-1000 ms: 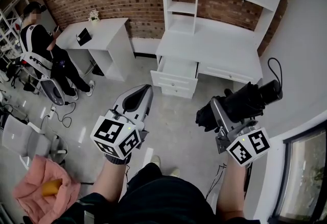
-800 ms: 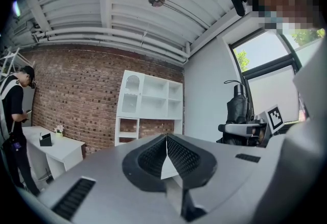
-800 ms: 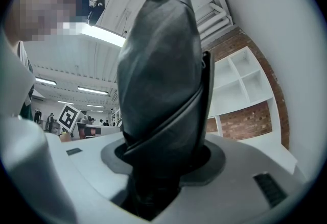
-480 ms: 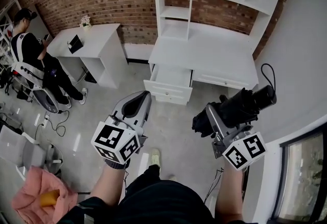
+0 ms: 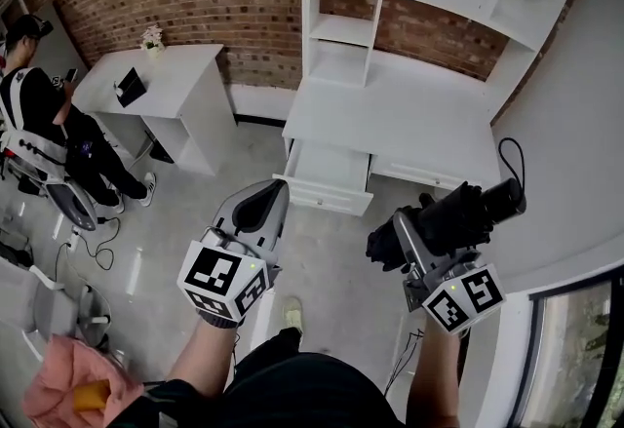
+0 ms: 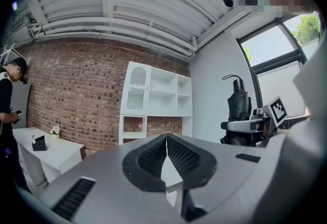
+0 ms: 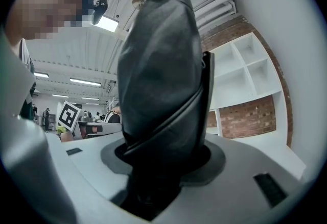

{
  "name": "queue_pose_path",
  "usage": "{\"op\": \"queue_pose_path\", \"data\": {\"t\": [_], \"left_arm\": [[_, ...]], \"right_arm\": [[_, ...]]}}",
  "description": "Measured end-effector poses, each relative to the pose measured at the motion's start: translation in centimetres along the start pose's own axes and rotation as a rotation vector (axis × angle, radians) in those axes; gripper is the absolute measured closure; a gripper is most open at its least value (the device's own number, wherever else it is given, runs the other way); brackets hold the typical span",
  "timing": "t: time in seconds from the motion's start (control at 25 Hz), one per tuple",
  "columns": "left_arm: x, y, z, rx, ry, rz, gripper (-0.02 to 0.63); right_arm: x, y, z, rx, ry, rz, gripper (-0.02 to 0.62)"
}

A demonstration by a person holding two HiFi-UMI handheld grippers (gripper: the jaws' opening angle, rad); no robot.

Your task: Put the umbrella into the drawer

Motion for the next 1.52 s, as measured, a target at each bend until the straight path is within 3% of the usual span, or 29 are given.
{"op": "queue_pose_path", "data": {"t": [0.48, 0.96, 1.16, 1.52], "left_arm": [[-0.2, -9.5, 8.6, 0.046, 0.059, -0.023, 0.597], [1.9, -14.2, 12.3, 0.041, 0.059, 0.005, 0.597], [3.0, -17.1, 12.7, 0.008, 0.054, 0.014, 0.597], [5.5, -25.5, 12.4, -0.035, 0.042, 0.032, 0.598]], "right_arm": [[0.6, -11.5, -5.0, 0.024, 0.043, 0.047, 0.393], [3.5, -18.5, -8.7, -0.074, 0.096, 0.188, 0.393], [5.8, -21.2, -11.6, -0.158, 0.12, 0.25, 0.393], [11.2, -26.5, -18.7, -0.386, 0.198, 0.429, 0.393]]}}
Point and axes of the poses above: the fingertips, and each gripper's own axes: y backward along the fingers, z to its left, x out of its underside, the point moved 4 cm from there along y, backward along the fingers, and after that the axes turned 15 degrees about -x, right-handed, at the moved point
